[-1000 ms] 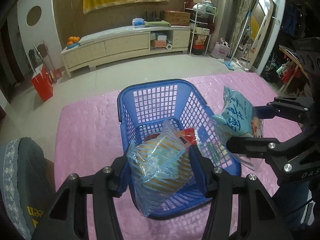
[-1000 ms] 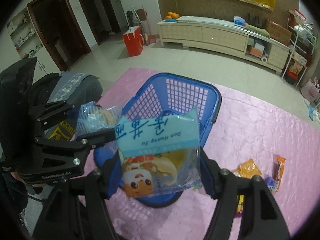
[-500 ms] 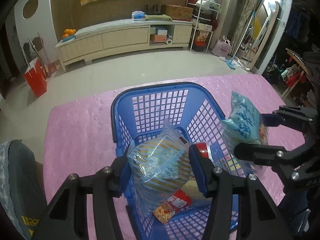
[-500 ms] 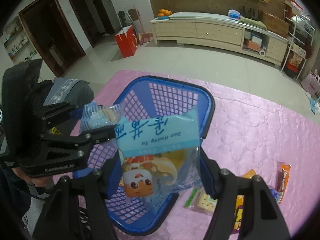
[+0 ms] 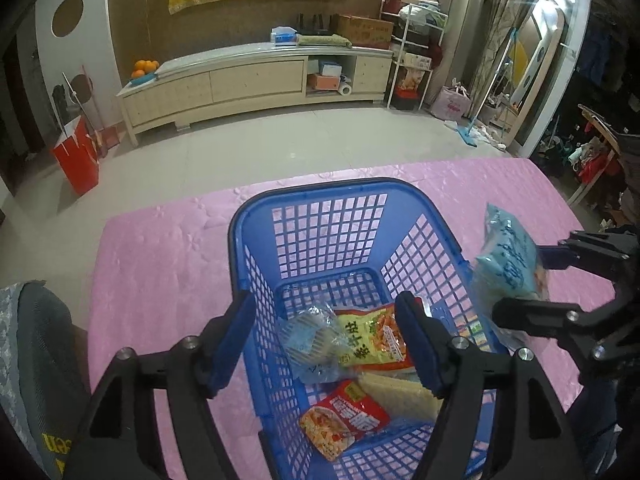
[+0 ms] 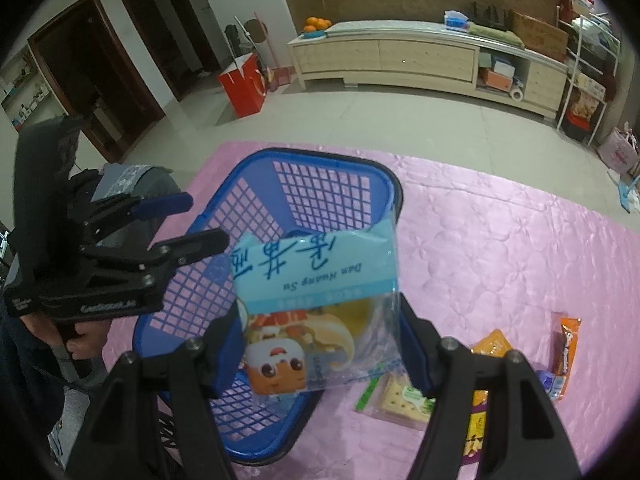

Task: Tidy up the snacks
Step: 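Open the left gripper to drop the striped bag in the basket while right holds its bag, then lower the right gripper into the basket and open to drop the 'Dan Huang Su' bag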

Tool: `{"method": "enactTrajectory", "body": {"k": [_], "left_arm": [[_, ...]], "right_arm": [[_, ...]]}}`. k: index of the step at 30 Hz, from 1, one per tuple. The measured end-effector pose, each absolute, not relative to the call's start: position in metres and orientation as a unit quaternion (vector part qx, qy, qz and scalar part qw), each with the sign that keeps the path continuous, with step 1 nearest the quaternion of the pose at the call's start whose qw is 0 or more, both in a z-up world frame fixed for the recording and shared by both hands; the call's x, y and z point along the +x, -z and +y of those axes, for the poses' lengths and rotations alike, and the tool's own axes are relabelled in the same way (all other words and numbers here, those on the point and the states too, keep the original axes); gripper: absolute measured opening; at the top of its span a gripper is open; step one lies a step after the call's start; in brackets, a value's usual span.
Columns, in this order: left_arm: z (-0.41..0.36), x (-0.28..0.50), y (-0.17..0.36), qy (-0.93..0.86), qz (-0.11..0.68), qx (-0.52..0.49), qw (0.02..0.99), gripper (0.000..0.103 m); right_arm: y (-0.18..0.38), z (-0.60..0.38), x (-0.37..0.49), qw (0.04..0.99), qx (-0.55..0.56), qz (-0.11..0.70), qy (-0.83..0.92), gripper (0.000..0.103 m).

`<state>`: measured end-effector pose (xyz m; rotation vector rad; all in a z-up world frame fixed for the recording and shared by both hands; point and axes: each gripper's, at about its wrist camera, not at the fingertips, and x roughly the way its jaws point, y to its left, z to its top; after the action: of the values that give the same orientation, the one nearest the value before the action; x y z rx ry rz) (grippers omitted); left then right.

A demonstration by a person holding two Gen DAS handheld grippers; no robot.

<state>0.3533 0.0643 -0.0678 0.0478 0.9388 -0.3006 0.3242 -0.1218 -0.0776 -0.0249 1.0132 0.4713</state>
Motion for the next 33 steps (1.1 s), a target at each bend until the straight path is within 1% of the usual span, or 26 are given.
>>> {"method": "enactTrajectory", "body": {"k": [6, 8, 9, 17, 28, 32, 33], "left_arm": [[0.075, 0.333, 0.058, 0.141, 0.451, 0.026, 0.881, 0.07], [0.078, 0.324, 0.057, 0.137, 0.452, 0.028, 0.881, 0.076], [0.081, 0.318, 0.057, 0.135, 0.451, 0.028, 0.882, 0.077], [0.109, 0.287, 0.063, 0.114, 0.457, 0.025, 0.882, 0.077], [0.126, 0.276, 0.069, 0.102, 0.461, 0.018, 0.882, 0.077], [0.13, 0.27, 0.072, 0.093, 0.459, 0.018, 0.884, 0.077], [0.129, 0.268, 0.071, 0.091, 0.459, 0.017, 0.884, 0.077]], "right_arm": [[0.07, -0.106, 0.316, 0.846, -0.021, 0.475, -0.242, 0.071], [0.069, -0.099, 0.315, 0.844, -0.021, 0.476, -0.248, 0.071], [0.069, -0.095, 0.313, 0.842, -0.021, 0.477, -0.25, 0.071], [0.086, -0.054, 0.304, 0.825, -0.048, 0.498, -0.262, 0.071], [0.109, -0.022, 0.303, 0.813, -0.073, 0.519, -0.253, 0.072], [0.113, -0.018, 0.299, 0.814, -0.088, 0.522, -0.239, 0.075], [0.113, -0.019, 0.298, 0.816, -0.089, 0.52, -0.236, 0.078]]}}
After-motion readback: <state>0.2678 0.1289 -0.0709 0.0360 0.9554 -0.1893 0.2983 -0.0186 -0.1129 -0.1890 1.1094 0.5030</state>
